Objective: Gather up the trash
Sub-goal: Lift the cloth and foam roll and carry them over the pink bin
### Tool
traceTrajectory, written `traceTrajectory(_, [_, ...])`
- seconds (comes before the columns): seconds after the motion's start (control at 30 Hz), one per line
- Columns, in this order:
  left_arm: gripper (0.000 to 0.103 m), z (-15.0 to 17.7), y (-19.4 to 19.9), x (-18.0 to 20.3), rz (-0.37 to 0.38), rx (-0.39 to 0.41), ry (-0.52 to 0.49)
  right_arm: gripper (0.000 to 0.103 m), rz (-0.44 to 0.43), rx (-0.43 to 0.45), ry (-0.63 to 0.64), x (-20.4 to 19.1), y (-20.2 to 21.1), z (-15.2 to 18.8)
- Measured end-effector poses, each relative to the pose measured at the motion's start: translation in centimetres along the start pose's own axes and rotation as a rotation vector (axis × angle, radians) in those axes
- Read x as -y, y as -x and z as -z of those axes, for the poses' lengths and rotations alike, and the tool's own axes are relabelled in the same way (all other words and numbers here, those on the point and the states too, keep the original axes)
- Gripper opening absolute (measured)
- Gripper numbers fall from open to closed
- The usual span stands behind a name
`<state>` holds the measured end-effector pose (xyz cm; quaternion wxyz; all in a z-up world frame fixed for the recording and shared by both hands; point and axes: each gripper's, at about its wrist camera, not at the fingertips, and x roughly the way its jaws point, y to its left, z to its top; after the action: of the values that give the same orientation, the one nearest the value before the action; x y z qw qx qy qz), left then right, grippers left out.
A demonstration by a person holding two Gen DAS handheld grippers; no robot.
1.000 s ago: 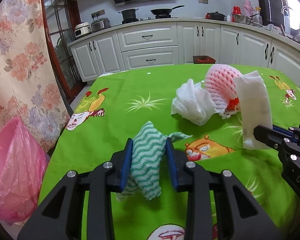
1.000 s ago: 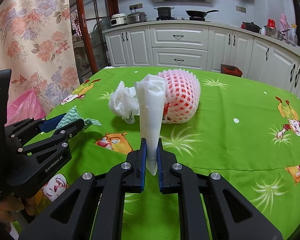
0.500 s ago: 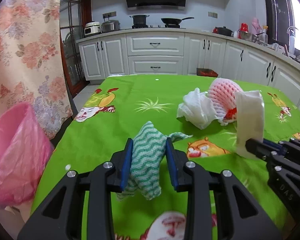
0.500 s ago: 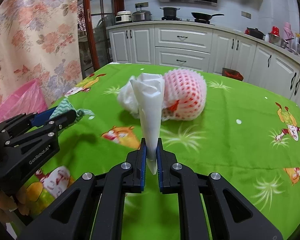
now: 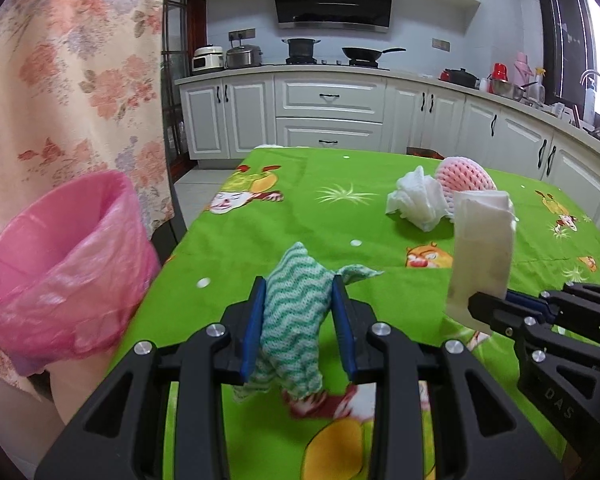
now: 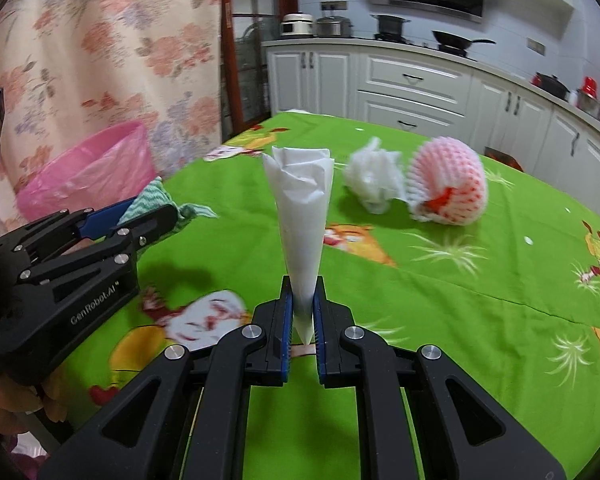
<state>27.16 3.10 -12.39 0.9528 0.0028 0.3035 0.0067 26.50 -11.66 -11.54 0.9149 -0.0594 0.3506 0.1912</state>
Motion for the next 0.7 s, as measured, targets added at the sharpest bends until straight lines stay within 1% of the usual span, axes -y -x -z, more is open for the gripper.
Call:
traceTrajectory(0.2, [0.031, 0.5, 3.2, -2.6, -0.024, 0.045, 0.029, 0.01, -0.047, 0.004, 0.028, -2.2, 0.6, -0.3])
traceTrajectory(0.37, [0.032, 0.5, 4.9, -5.0, -0.055, 0.071, 0.065, 0.01, -0.08, -0.004, 0.053, -3.7, 0.8, -0.3])
traceTrajectory(0.47, [0.032, 0.5, 5.9, -6.5, -0.087, 0.09, 0.067, 0.01, -0.095, -0.007, 0.072, -4.6, 0.9, -0.7])
traceTrajectory(0.7, [0.032, -0.1, 8.1, -9.2, -0.132, 0.148, 0.079, 0.01, -0.14, 0.002, 0.118, -6.9, 0.8, -2.1])
